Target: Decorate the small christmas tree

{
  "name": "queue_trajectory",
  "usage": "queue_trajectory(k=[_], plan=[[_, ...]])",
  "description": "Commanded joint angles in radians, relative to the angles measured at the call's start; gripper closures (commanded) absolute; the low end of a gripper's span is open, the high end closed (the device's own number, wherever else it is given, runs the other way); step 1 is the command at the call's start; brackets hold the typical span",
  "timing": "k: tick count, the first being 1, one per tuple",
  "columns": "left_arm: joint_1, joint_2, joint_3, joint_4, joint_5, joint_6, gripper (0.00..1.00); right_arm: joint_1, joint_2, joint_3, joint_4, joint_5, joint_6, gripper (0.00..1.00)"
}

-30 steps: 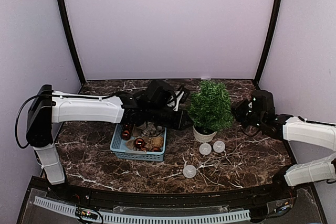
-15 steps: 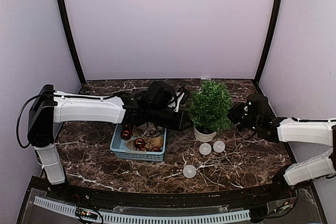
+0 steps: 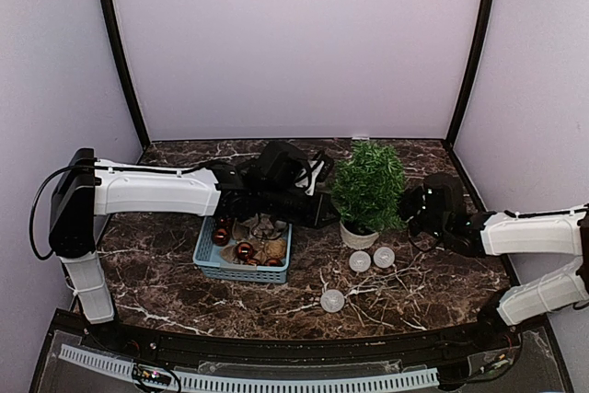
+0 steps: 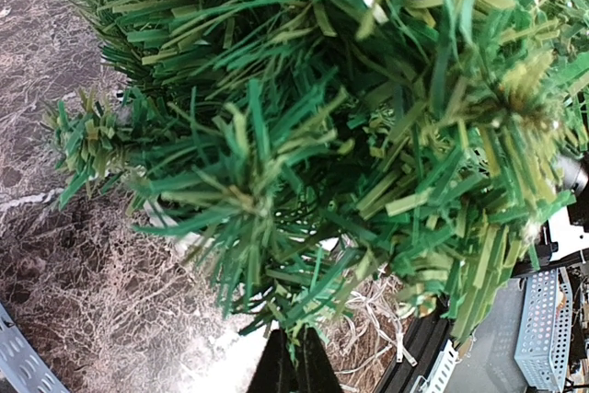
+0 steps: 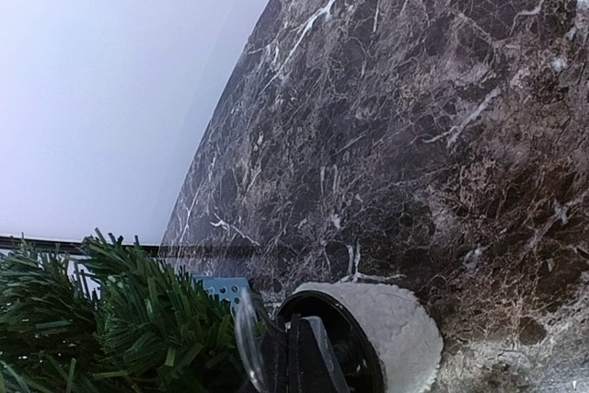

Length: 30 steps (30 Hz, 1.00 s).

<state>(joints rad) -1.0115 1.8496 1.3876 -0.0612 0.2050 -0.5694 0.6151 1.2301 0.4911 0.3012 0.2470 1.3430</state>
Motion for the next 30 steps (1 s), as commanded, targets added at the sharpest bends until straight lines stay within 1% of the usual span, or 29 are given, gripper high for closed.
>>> queue_trajectory(k=[1,7,14,21,27,30], plan=[[0.001,0.001,0.024,-0.005,0.019,0.005,1.0,0.032,-0.026,-0.023,0.062,0.111,0.029,1.0],[0.001,0.001,0.024,-0.003,0.02,0.004,1.0,0.058,-0.042,-0.022,0.079,0.206,0.027,1.0],[0.001,0.001,0.022,0.001,0.024,0.002,1.0,0.071,-0.007,-0.032,0.114,0.196,0.006,1.0],[0.001,0.002,0.019,0.008,0.03,0.001,1.0,0.091,0.023,-0.087,0.215,0.195,0.04,1.0],[0.001,0.0,0.018,0.006,0.03,-0.001,1.0,0.125,0.079,-0.058,0.243,0.238,0.024,1.0],[0.001,0.001,0.017,0.01,0.031,-0.004,1.0,0.137,0.114,-0.054,0.284,0.251,0.02,1.0]])
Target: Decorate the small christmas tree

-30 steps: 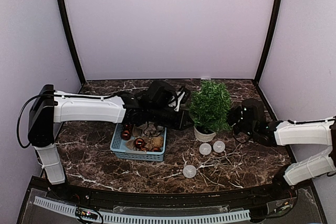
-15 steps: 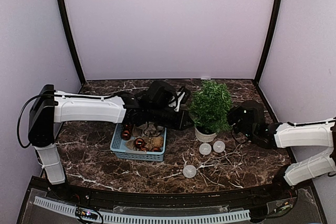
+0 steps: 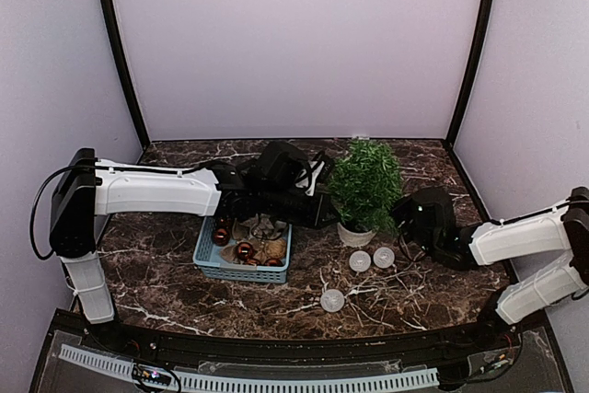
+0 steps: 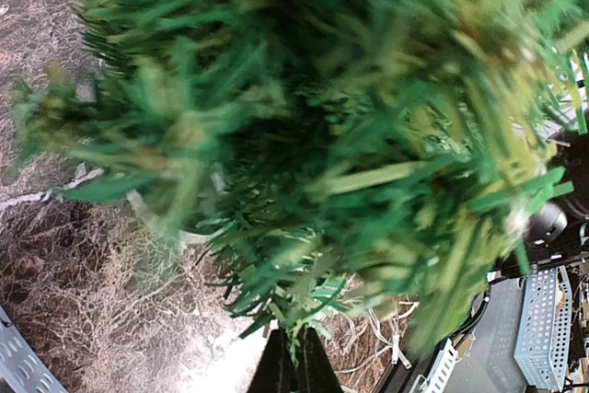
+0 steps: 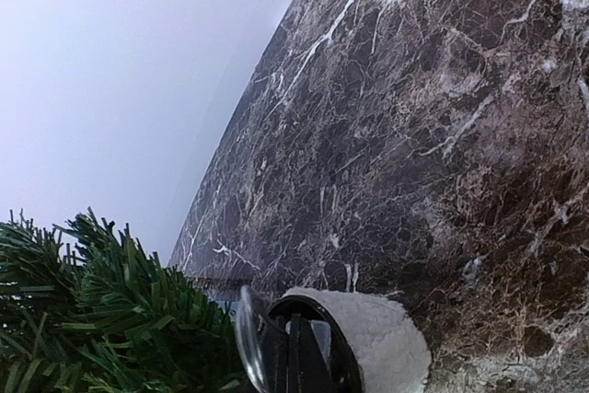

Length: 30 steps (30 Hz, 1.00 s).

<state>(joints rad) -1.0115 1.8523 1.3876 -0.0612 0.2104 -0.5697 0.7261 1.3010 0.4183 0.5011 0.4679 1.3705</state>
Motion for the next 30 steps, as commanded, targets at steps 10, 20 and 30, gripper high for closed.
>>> queue_trajectory(k=[10,20,30], plan=[[0.001,-0.002,0.018,0.008,0.029,-0.002,1.0,0.069,0.075,0.023,0.118,0.14,-0.02,1.0],[0.001,-0.008,0.015,0.004,0.024,-0.002,1.0,0.085,0.104,0.039,0.113,0.197,-0.042,1.0],[0.001,-0.008,0.014,0.0,0.028,-0.002,1.0,0.117,0.169,0.052,0.138,0.258,-0.067,1.0]])
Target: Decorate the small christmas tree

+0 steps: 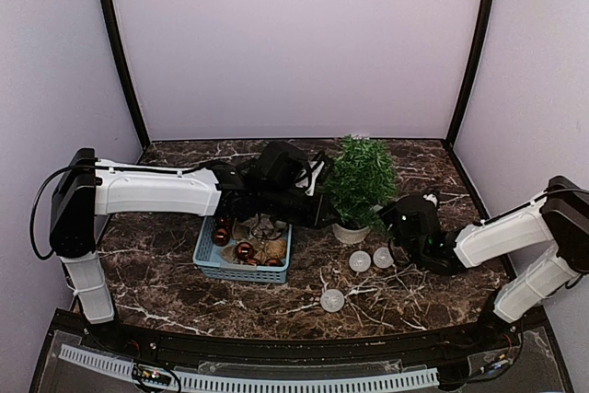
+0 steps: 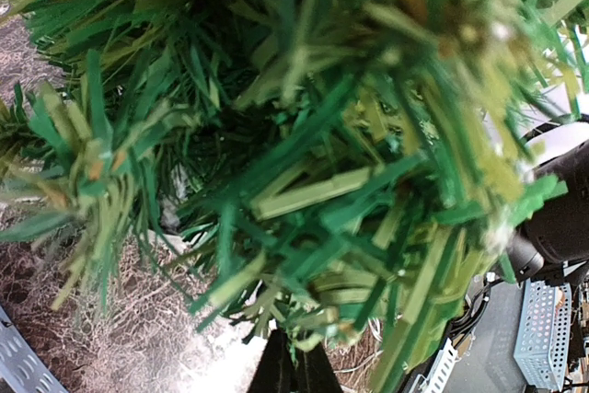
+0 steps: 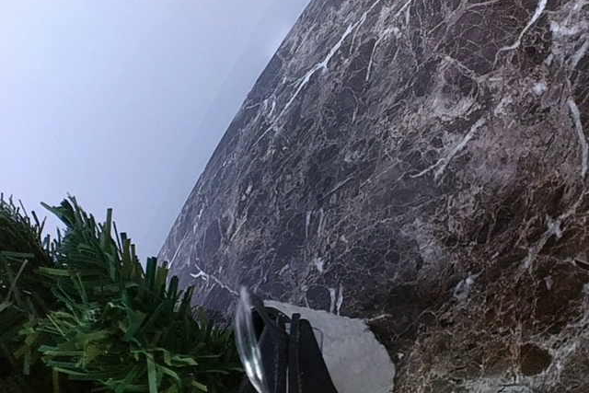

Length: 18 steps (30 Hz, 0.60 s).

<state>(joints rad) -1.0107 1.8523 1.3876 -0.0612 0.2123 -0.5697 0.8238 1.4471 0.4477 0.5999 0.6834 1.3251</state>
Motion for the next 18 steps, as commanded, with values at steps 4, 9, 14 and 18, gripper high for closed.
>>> queue_trajectory(k=[4,9,14,18], plan=[[0.0,-0.01,0.014,-0.003,0.026,-0.002,1.0,0.03,0.038,0.037,0.03,0.07,-0.029,1.0],[0.0,-0.016,0.012,-0.008,0.019,-0.005,1.0,0.04,0.033,0.05,-0.017,0.125,-0.029,1.0],[0.0,-0.027,0.005,-0.006,0.009,-0.006,1.0,0.041,0.015,0.054,-0.048,0.179,-0.049,1.0],[0.0,-0.028,0.0,-0.003,0.007,-0.008,1.0,0.041,0.015,0.067,-0.058,0.2,-0.078,1.0]])
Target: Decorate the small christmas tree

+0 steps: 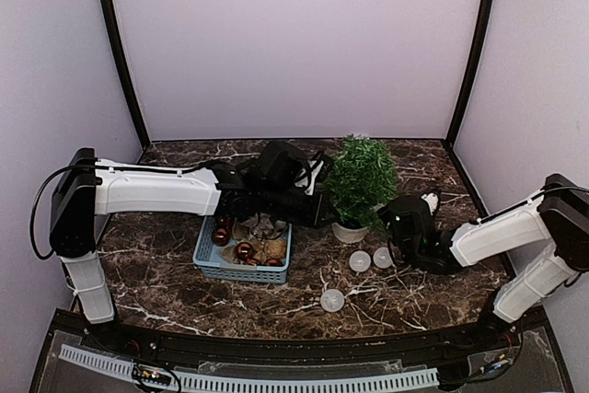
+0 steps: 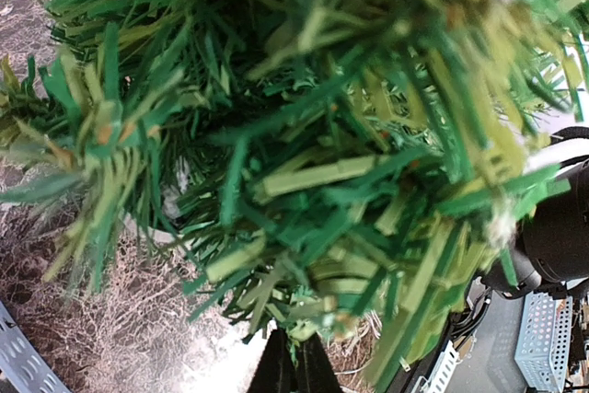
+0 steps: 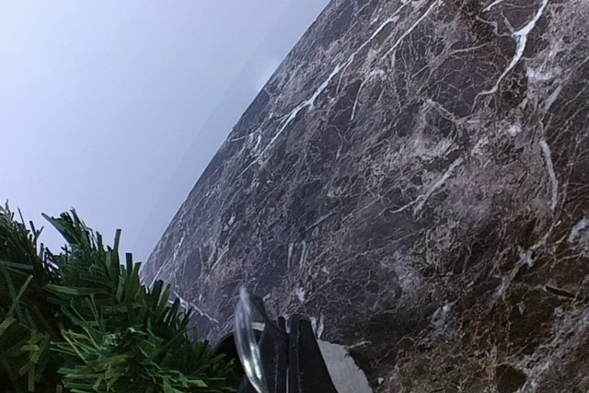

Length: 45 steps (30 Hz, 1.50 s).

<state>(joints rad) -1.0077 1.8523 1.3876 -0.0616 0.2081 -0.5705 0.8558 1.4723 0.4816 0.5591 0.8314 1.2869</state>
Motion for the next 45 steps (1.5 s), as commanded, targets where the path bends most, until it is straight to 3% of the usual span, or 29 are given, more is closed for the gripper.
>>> queue_trajectory(k=[1,23,45], plan=[[-0.003,-0.028,0.0,-0.003,0.011,-0.009,1.0,0.009,-0.01,0.037,-0.019,0.058,-0.043,1.0],[0.003,-0.03,-0.002,-0.011,0.013,-0.003,1.0,-0.004,-0.041,0.039,0.089,0.072,-0.064,1.0],[0.006,-0.027,-0.008,0.004,0.031,0.002,1.0,-0.008,0.125,0.035,0.279,-0.038,-0.057,1.0]])
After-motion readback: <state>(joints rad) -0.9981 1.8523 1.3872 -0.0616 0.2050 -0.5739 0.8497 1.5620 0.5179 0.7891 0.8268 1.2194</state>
